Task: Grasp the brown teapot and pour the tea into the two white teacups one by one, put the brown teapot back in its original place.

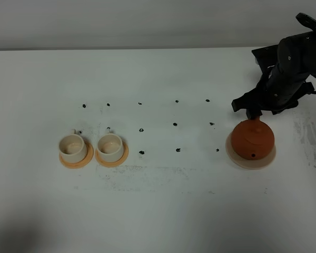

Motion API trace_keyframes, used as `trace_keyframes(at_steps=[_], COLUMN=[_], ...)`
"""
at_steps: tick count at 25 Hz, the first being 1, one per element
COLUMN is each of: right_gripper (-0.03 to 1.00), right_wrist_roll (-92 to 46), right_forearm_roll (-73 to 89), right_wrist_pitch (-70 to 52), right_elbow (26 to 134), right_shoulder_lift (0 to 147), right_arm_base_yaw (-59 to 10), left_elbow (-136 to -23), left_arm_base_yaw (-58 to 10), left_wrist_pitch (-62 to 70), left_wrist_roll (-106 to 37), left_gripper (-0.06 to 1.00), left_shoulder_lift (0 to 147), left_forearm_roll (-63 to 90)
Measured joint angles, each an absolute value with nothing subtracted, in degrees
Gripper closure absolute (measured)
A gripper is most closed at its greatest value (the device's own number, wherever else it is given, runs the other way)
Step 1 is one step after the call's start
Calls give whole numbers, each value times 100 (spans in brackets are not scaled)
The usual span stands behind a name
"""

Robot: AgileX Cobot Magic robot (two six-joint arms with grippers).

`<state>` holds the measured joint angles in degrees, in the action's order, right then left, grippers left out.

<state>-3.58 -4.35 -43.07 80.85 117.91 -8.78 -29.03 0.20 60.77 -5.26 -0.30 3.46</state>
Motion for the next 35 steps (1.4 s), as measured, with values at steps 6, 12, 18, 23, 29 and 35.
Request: trace_keyframes(at_steps=[6, 12, 18, 23, 29, 35], right_gripper=[42, 42, 42, 42, 42, 42], right_wrist_roll=[-329, -283, -237, -197, -192, -152], right_forearm_roll=[-680, -841, -994, -1235, -1505, -1546], right_wrist_pitch=[-4269, -4272, -4316, -4453, -4652, -4715], right_elbow=[8085, 8085, 8085, 8085, 8085, 8085], right_shoulder_lift=[11791, 11773, 11760, 11721, 11717, 11717], right_arm_base_yaw=[-878, -871, -859, -859, -859, -859], left_elbow=[-2903, -2903, -2903, -2903, -2903, -2903], left_arm_base_yaw=[20, 20, 20, 20, 20, 20], left_wrist_pitch=[6077, 6077, 6077, 6077, 6077, 6077], left_wrist_roll=[-526, -526, -526, -520, -520, -520], left_gripper=[36, 36, 36, 36, 36, 36], left_shoulder_lift=[-30, -30, -30, -30, -30, -30], left_forearm_roll=[346, 346, 346, 346, 346, 346])
